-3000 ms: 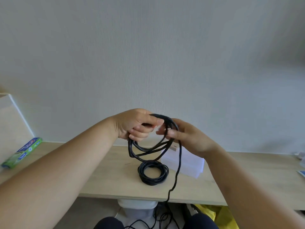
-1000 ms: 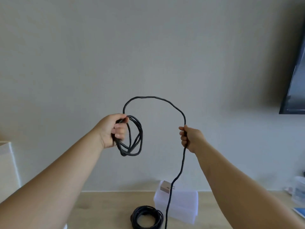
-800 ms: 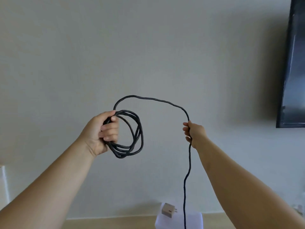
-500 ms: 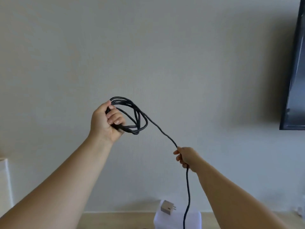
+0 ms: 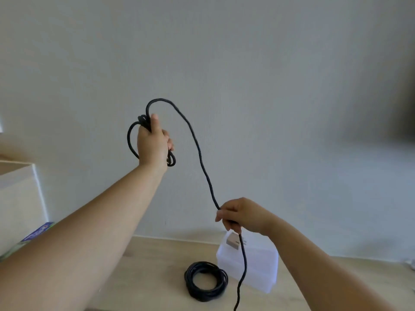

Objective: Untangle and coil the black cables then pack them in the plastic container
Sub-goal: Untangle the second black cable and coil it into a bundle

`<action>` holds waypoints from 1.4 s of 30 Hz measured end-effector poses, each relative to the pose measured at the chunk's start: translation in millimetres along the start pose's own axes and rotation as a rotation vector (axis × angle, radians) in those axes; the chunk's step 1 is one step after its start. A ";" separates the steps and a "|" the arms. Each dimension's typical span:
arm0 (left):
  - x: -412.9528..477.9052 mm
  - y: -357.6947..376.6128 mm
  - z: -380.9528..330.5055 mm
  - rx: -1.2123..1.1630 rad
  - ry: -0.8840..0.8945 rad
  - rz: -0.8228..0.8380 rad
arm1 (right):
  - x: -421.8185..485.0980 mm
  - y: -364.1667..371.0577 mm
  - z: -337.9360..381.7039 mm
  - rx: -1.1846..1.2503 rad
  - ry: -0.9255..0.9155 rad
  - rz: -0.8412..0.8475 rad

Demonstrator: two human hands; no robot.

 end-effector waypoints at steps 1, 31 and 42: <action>-2.2 0.6 4.0 0.072 0.010 0.034 | 0.1 1.0 9.7 -0.042 -0.009 0.056; -45.5 -53.8 73.7 0.549 0.004 0.374 | -8.9 21.2 43.0 -0.569 -0.128 0.210; -103.9 -43.1 70.5 0.355 -0.573 0.942 | 1.7 0.4 30.2 -0.227 -0.271 -0.228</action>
Point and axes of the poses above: each hand's wrist, its own x-axis towards the middle knuckle, its own y-axis out of the palm, z = x × y, the point moved 1 cm from there along x, towards the middle knuckle, and after that the axes turned 4 degrees about y, right-handed, at the moved point
